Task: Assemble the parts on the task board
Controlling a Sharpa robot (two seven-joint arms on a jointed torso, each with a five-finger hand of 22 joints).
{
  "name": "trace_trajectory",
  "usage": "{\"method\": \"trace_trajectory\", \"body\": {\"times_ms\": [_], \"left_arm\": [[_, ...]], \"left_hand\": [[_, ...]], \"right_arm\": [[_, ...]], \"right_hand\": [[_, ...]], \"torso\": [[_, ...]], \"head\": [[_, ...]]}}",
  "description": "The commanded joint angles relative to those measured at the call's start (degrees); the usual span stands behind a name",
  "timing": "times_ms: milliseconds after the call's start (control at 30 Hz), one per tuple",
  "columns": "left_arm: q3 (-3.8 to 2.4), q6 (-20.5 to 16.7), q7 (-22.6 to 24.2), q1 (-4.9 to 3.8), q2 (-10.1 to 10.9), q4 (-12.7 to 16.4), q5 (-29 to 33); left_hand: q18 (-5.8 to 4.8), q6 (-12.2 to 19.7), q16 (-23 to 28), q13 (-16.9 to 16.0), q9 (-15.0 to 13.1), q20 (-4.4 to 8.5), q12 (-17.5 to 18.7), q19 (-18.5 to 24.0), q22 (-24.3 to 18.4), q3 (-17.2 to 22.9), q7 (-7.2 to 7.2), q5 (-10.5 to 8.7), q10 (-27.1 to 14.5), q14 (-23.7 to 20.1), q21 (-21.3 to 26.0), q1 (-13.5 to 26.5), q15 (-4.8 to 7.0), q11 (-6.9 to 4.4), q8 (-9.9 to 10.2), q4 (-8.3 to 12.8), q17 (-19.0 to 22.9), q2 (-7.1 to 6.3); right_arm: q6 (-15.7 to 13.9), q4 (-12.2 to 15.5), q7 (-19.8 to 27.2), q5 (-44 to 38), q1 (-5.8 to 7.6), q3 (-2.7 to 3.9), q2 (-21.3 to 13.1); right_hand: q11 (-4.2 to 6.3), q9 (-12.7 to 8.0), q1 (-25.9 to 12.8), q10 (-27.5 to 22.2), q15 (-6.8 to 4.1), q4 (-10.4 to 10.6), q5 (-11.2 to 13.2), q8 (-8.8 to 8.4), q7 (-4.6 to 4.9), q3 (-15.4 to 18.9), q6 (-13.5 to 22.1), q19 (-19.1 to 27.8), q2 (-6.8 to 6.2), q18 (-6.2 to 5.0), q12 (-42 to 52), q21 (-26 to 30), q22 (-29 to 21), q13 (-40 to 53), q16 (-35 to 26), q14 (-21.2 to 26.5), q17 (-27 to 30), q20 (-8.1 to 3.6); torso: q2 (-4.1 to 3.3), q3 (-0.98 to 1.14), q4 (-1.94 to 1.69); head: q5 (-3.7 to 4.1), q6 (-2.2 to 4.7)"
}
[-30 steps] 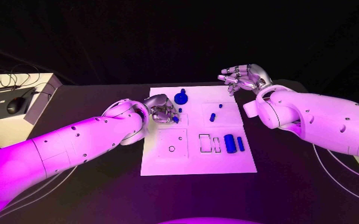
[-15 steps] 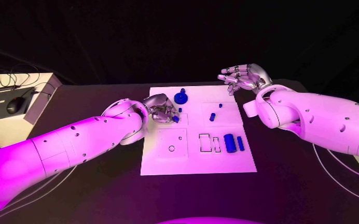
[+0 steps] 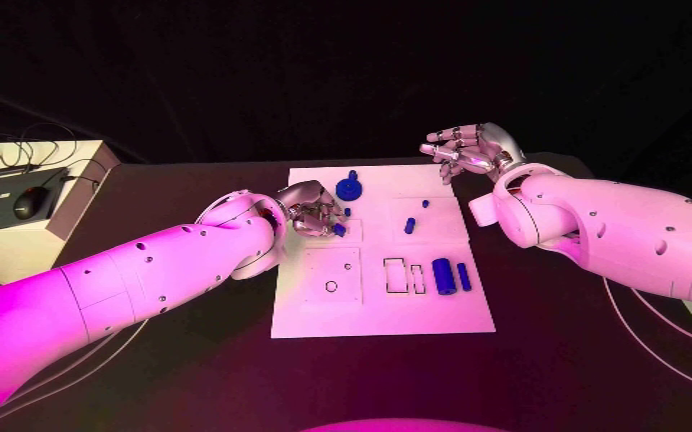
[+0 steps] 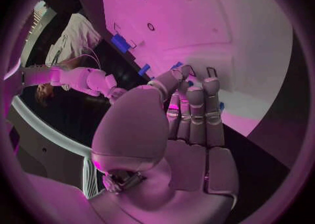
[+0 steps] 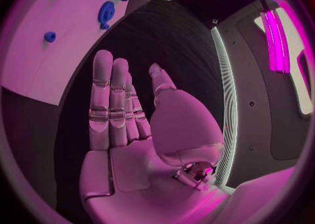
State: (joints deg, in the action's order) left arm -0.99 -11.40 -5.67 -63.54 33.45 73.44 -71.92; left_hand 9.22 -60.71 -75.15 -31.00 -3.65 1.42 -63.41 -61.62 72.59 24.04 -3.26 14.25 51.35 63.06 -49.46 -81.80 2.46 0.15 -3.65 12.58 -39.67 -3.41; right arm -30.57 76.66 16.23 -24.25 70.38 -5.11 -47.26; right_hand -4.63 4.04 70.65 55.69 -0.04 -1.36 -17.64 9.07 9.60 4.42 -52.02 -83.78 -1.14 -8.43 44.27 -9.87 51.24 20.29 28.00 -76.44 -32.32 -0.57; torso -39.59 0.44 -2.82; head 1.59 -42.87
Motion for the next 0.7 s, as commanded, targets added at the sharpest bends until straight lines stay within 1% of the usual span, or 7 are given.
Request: {"method": "trace_trajectory", "body": {"times_ms": [33,400,467,533,567,667,700], "left_arm": [[-0.03,-0.12,0.83,0.0,0.02,0.25,0.48],[-0.14,0.72,0.23,0.01,1.74,1.94,1.25],[-0.55,0.91,-0.01,0.01,2.43,2.61,2.26],[-1.12,0.91,-0.18,0.01,3.06,3.21,4.17],[-1.49,0.83,-0.21,0.01,3.33,3.49,5.32],[-2.59,0.58,-0.24,0.01,3.99,4.2,8.49],[-3.07,0.56,-0.3,0.01,4.17,4.41,9.67]], "left_hand": [[0.55,0.21,-0.11,0.08,0.06,0.1,0.15,0.2,0.02,-0.14,-0.06,-0.2,0.44,0.26,-0.35,-0.47,-0.07,-0.14,0.13,0.34,-0.02,-0.28],[0.41,1.58,0.02,0.34,0.07,-0.01,0.6,0.36,-0.21,-1.07,-0.42,-0.18,0.3,0.08,-0.16,0.03,-0.24,0.05,0.15,0.19,-0.05,-1.07],[0.24,3.74,0.21,0.61,0.03,-0.29,0.93,0.51,-0.65,-2.76,-1.17,-0.03,0.15,-0.16,0.41,0.99,-0.52,0.33,0.07,-0.61,0.05,-1.97],[0.11,5.47,0.45,0.98,0.07,-0.6,1.27,0.5,-1.43,-5.59,-1.13,-0.03,0.02,-0.4,1.32,1.5,-0.66,0.37,0.11,-1.95,0.23,-2.54],[0.02,8.85,0.73,1.4,0.15,-0.77,1.81,0.53,-1.86,-7.49,-1.52,0.05,-0.26,-0.61,1.84,2.02,-0.82,0.58,0.15,-3.01,0.4,-2.86],[-0.21,9.49,1.4,3.42,0.02,-0.96,3.28,-0.12,-3.73,-14.63,-1.27,0.18,0.12,-0.59,3.81,0.33,-0.89,0.6,-0.12,-7.18,1.07,-2.65],[-0.36,8.33,1.55,4.04,-0.03,-0.88,3.49,-0.38,-4.19,-16.51,-1.16,0.28,0.22,-0.53,4.28,-0.22,-0.86,0.57,-0.31,-8.47,1.23,-2.72]], "right_arm": [[0.65,0.06,0.34,-0.44,-0.02,0.02,0.01],[0.61,0.13,0.36,-0.47,-0.02,0.02,-0.11],[0.59,0.14,0.37,-0.48,-0.02,0.02,-0.17],[0.58,0.15,0.37,-0.48,-0.02,0.02,-0.22],[0.58,0.15,0.37,-0.48,-0.02,0.02,-0.24],[0.59,0.14,0.37,-0.51,-0.02,0.02,-0.25],[0.61,0.13,0.37,-0.51,-0.02,0.02,-0.24]], "right_hand": [[0.43,-0.01,-0.21,-0.01,0.01,-0.11,-0.23,0.09,0.35,0.35,0.0,-0.75,0.49,-1.07,-0.06,-0.3,-0.06,0.09,-0.19,-0.51,-0.05,-0.32],[0.43,-0.01,-0.21,-0.01,0.01,-0.11,-0.23,0.09,0.35,0.35,0.0,-0.75,0.49,-1.07,-0.06,-0.3,-0.06,0.09,-0.19,-0.51,-0.05,-0.32],[0.43,-0.01,-0.21,-0.01,0.01,-0.11,-0.23,0.09,0.35,0.35,0.0,-0.75,0.49,-1.07,-0.06,-0.3,-0.06,0.09,-0.19,-0.51,-0.05,-0.32],[0.43,-0.01,-0.21,-0.01,0.01,-0.11,-0.23,0.09,0.35,0.35,0.0,-0.75,0.49,-1.07,-0.06,-0.3,-0.06,0.09,-0.19,-0.51,-0.05,-0.32],[0.43,-0.01,-0.21,-0.01,0.01,-0.11,-0.23,0.09,0.35,0.35,0.0,-0.75,0.49,-1.07,-0.06,-0.3,-0.06,0.09,-0.19,-0.51,-0.05,-0.32],[0.43,-0.01,-0.21,-0.01,0.01,-0.11,-0.23,0.09,0.35,0.35,0.0,-0.75,0.49,-1.07,-0.06,-0.3,-0.06,0.09,-0.19,-0.51,-0.05,-0.32],[0.43,-0.01,-0.21,-0.01,0.01,-0.11,-0.23,0.09,0.35,0.35,0.0,-0.75,0.49,-1.07,-0.06,-0.3,-0.06,0.09,-0.19,-0.51,-0.05,-0.32]], "torso": [[0.0,0.0,0.01],[0.02,0.01,0.04],[0.02,0.0,0.04],[0.02,-0.01,0.02],[0.01,-0.01,0.0],[0.06,-0.01,-0.03],[0.07,-0.01,-0.03]], "head": [[0.0,0.0],[0.06,0.02],[0.11,0.03],[0.14,0.06],[0.14,0.03],[0.18,0.08],[0.16,0.09]]}}
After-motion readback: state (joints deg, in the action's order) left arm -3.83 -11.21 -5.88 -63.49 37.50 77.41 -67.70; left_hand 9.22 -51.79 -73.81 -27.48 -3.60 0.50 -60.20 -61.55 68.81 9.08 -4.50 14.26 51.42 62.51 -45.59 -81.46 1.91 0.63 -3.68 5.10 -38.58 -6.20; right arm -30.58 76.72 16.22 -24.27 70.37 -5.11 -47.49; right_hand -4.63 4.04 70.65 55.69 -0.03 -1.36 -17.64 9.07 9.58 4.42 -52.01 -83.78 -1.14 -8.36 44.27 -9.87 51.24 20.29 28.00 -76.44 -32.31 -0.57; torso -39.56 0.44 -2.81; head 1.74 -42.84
